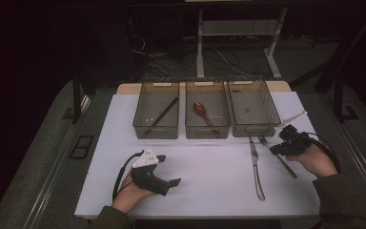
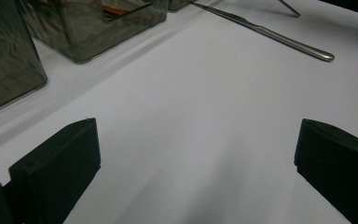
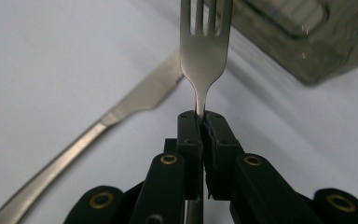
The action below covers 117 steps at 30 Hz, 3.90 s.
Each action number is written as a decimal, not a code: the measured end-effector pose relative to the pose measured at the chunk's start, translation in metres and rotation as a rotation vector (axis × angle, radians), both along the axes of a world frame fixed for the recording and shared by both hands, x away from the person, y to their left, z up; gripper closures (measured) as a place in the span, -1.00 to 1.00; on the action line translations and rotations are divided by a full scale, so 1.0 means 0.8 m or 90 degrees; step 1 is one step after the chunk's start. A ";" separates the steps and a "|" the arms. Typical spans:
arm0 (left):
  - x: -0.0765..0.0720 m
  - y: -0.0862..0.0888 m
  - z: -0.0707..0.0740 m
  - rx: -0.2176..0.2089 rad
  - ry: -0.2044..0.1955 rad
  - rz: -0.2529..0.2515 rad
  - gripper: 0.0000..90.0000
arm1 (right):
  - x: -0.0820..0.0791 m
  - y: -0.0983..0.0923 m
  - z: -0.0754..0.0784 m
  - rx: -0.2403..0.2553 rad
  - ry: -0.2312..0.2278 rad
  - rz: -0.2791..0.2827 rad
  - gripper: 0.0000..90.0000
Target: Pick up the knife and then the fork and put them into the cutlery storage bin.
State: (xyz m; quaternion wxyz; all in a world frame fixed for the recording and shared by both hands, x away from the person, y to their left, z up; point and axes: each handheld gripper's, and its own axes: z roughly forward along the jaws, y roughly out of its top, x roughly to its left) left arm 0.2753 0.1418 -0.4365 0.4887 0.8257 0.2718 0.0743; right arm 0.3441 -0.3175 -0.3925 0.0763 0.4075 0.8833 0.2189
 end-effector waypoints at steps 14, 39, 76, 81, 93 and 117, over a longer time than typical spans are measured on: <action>0.000 0.000 0.000 -0.003 -0.002 0.001 -1.00 | -0.001 -0.006 0.050 0.097 -0.085 -0.024 0.89; 0.000 0.001 0.001 -0.004 -0.002 -0.002 -1.00 | 0.122 0.017 0.142 0.148 -0.226 -0.093 0.89; 0.000 0.000 0.001 0.000 -0.001 -0.009 -1.00 | 0.197 0.028 0.007 -0.003 -0.011 -0.113 0.62; 0.000 0.000 0.000 0.001 0.000 -0.010 -1.00 | 0.191 0.023 0.010 0.038 -0.036 -0.121 0.32; 0.000 -0.001 0.000 0.004 -0.001 -0.010 -1.00 | 0.132 0.011 0.055 0.143 -0.105 -0.123 0.21; 0.000 -0.001 -0.002 0.007 0.000 -0.002 -1.00 | -0.017 0.050 -0.005 0.123 -0.036 0.019 0.97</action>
